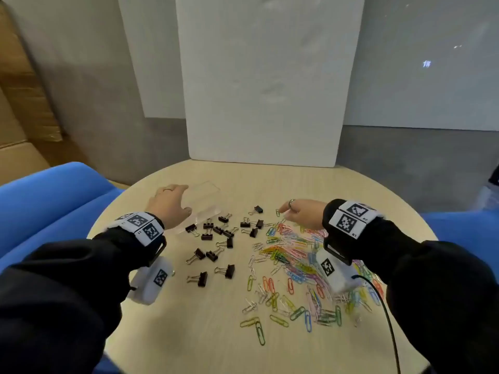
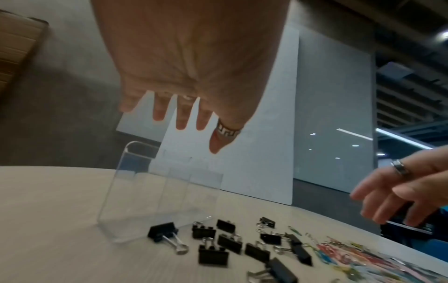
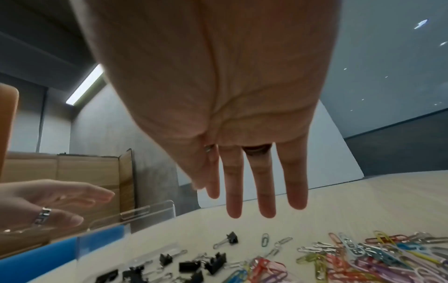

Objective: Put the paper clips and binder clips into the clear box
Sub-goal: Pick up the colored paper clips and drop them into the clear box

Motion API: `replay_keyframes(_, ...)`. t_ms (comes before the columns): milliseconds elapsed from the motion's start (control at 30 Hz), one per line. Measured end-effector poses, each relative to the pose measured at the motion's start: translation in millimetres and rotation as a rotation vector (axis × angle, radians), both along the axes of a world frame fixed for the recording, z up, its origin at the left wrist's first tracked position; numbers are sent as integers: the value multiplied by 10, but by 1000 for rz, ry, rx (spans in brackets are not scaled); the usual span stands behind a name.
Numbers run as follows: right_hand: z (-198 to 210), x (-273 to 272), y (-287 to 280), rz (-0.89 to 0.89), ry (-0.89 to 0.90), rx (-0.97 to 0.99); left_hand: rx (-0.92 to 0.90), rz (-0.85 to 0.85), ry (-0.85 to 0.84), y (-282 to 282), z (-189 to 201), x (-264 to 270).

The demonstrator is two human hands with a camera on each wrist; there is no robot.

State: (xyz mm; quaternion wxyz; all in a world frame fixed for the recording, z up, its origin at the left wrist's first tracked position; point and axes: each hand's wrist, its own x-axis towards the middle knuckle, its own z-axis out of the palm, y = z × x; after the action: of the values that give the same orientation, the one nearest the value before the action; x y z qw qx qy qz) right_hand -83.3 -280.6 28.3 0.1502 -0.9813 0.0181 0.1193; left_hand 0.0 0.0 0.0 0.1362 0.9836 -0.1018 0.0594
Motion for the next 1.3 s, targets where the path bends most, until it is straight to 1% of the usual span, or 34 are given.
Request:
replay_keyframes(67,-56,122,-35,4,42,-66,27,62,-22,45,-32,116)
replay_keyframes(100,-93,192,-49,9,62,-97,29,88,-7,68,-62,184)
replay_keyframes(200,-199,447,-58,15,98,-172,19,120,114,92,-138,368)
replay_keyframes(267,-284,610,-53,8,133,-207,7,107,157,97,-206,469)
replay_keyframes(400,-514,883,-39,-19,186,-257,2,93,141,32,-322,598)
replay_keyframes(467,-605,939,-6,-22,201,-244,-8,93,119,-10,-340,640)
replay_keyframes(533,-668,946,30,3,207,-256,-20,87,114,-29,-342,666)
replay_keyframes(600,-690,889,54,59,210,-312,-27,85,117,-35,-344,675)
replay_keyframes(700,-688,684,92,214,239,-370,-19,91,119,-53,-352,657)
replay_keyframes(767,-655,501,114,294,253,-342,-18,97,119,-73,-349,636)
replay_keyframes(833,-570,336,110,332,279,-296,-22,108,126,-95,-344,607)
replay_keyframes(900,-453,243,46,294,264,-198,-22,113,123,-113,-346,581)
replay_keyframes(933,-395,229,-16,241,215,-127,-21,117,118,-119,-349,571)
replay_keyframes(1000,-312,271,-216,98,51,-36,-16,125,107,-128,-355,545)
replay_keyframes(1067,-309,374,-509,-73,-47,-40,-8,131,98,-138,-358,527)
replay_keyframes(1100,-334,422,-648,-151,-43,-72,-6,134,95,-143,-360,521)
replay_keyframes(1167,-423,507,-825,-258,67,-154,-1,140,92,-151,-371,515)
replay_keyframes(1233,-537,558,-862,-262,182,-210,11,143,93,-161,-378,510)
replay_keyframes(1300,-623,601,-805,-204,217,-247,16,138,96,-168,-376,507)
